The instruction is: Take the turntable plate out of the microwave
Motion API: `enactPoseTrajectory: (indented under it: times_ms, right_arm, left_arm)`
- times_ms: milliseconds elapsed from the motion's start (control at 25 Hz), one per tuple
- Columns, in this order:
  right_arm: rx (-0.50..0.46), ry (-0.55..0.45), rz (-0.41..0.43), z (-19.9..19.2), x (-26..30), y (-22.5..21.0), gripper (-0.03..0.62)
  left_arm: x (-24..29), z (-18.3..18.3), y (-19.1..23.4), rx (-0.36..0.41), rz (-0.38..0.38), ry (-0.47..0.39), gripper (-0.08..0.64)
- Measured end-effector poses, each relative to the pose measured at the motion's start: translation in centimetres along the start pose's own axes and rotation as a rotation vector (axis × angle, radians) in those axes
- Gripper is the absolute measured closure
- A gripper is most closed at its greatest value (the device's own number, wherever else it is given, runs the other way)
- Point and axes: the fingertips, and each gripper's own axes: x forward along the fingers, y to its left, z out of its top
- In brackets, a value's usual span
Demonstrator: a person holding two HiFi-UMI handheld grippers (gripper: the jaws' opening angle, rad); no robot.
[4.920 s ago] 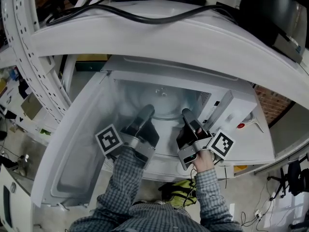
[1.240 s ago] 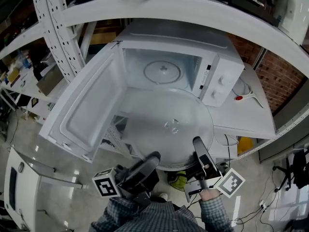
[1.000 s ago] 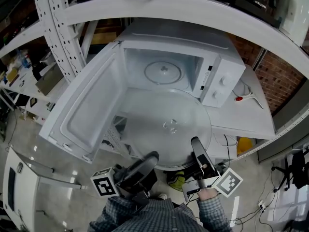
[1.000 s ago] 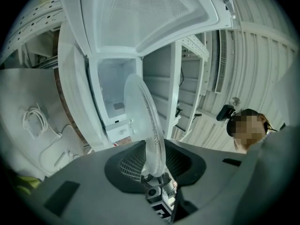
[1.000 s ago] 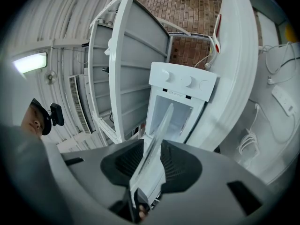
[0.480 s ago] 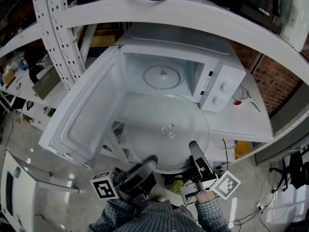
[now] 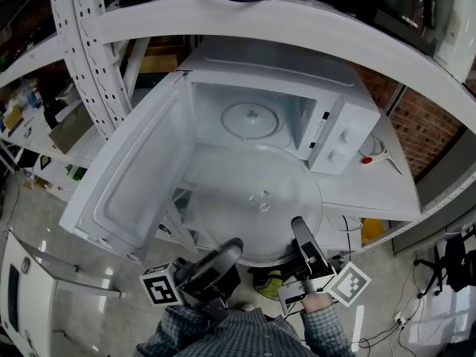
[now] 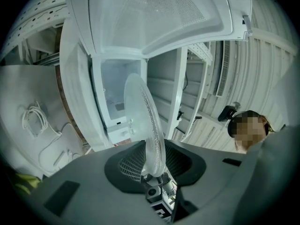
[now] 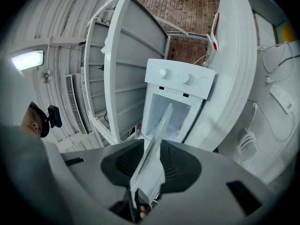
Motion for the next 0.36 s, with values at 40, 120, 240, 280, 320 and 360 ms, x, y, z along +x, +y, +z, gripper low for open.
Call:
enactPoseTrajectory:
  times_ms: [40,120,240,280,320,360]
  right_arm:
    - [0.002,-0.001,0.0,0.01,0.02,-0.02,0.483]
    - [0.003,-0.001,-0.001,0.04,0.04,-0.08,0.483]
    - [0.002,0.0,0.0,0.11,0.19,-0.12,0.483]
    - [0.001,0.001,0.0,0.14,0.25,-0.15,0.483]
    - [0.0,0.002,0.0,0.17,0.31,-0.18,0.483]
    - [-0.001,0.002,0.0,0.21,0.37,-0.22,0.483]
  left_arm:
    - [0.04,0.02,0.02,-0.002,0.0,-0.001,0.454]
    - [0.1,0.07,0.03,-0.007,-0.001,-0.004,0.454]
    - [0.19,0.22,0.07,-0.009,-0.002,-0.008,0.454]
    - [0.22,0.26,0.1,-0.009,-0.003,-0.009,0.454]
    - [0.25,0.3,0.14,-0.009,-0.004,-0.01,0.454]
    - [0.27,0.33,0.19,-0.009,-0.005,-0.011,0.454]
